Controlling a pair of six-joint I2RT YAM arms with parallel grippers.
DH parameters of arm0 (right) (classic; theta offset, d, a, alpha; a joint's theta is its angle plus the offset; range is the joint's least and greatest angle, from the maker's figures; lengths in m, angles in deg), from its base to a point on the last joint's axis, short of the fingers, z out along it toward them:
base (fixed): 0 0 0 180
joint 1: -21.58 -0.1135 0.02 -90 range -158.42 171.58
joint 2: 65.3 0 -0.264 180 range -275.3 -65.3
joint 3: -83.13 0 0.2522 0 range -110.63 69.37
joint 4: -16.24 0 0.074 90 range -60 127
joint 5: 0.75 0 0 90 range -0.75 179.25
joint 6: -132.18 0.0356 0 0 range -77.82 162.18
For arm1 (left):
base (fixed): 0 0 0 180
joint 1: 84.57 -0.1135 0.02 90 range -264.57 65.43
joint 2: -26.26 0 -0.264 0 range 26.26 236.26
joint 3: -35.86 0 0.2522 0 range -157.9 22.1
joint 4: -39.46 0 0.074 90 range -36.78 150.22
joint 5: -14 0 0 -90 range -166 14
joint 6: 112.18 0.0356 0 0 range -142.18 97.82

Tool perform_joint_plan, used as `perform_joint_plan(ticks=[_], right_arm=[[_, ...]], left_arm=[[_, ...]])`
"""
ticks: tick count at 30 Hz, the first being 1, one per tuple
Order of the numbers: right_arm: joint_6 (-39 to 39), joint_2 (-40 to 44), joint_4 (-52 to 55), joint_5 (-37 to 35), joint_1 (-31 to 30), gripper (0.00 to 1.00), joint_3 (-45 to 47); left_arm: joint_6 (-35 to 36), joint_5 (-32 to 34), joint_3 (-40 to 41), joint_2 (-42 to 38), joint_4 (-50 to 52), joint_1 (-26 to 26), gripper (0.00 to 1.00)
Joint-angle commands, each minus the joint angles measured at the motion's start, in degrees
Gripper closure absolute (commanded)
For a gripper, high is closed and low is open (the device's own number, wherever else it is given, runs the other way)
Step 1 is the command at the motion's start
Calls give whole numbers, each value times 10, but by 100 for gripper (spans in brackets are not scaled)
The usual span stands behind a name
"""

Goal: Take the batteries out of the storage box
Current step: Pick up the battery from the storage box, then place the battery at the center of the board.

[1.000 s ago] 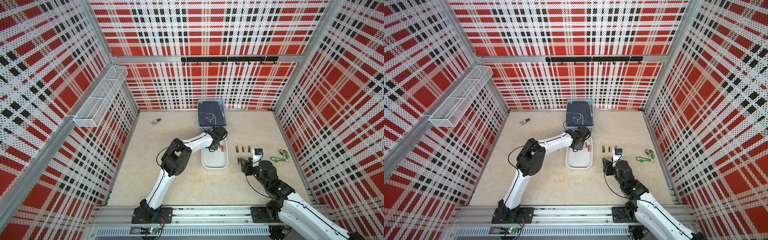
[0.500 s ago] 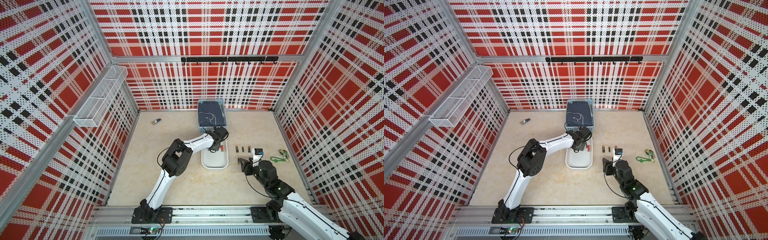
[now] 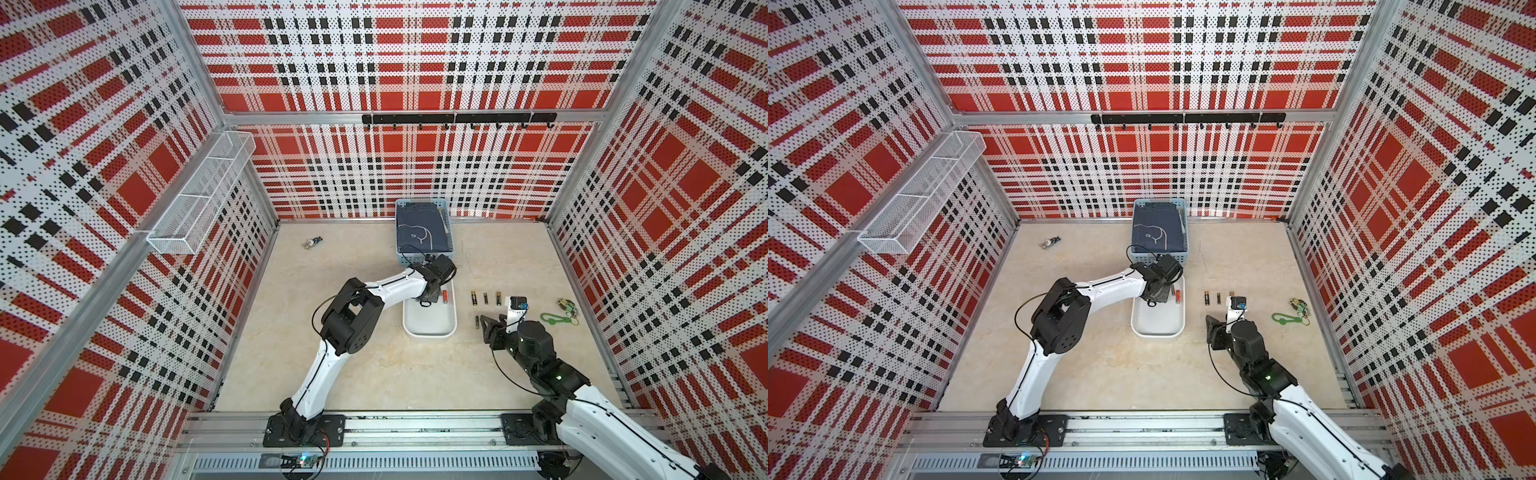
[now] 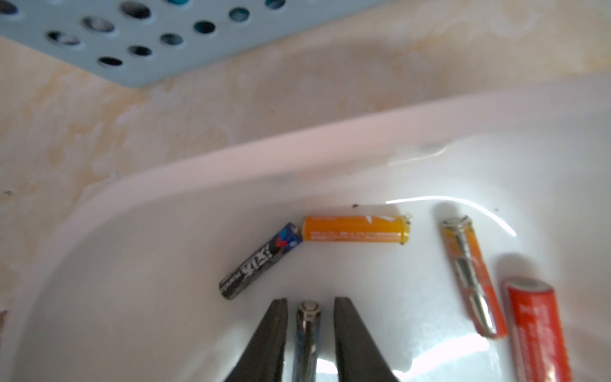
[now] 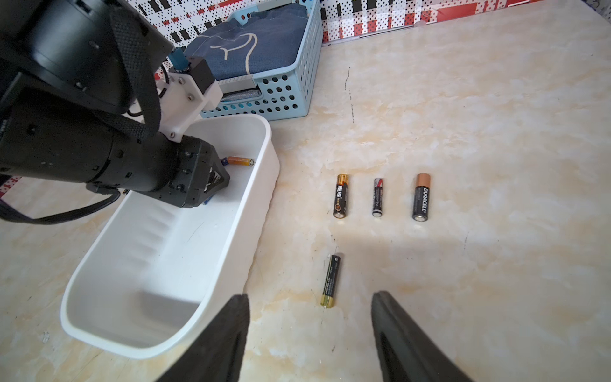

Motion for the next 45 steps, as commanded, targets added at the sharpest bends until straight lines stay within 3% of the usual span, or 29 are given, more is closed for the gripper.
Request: perform_joint_plan(ticks=[1,9,15,21,26,33,38,45], right_arm=[[2,8,-3,-11,2,34,-3],[6,19,3,-20,3,34,-1],[6,24,3,-22,3,34,1],[5,26,4,-20,2,34,0],[5,32,3,-19,3,34,3],[1,26,-4,-9,2,34,4],[-1,13,-7,-5,1,34,1],[0,9,-8,-5,0,34,0]], left_arm=[[-12,-9,27,13,42,5,74],[-7,-9,25,23,42,6,100],[-3,0,6,-24,39,7,100],[-19,9,0,-121,39,2,100],[-51,13,93,-217,34,-25,100],[-90,2,328,-341,-50,-81,100],[-97,-27,412,-345,-107,-86,100],[-92,-34,417,-294,-127,-82,100]])
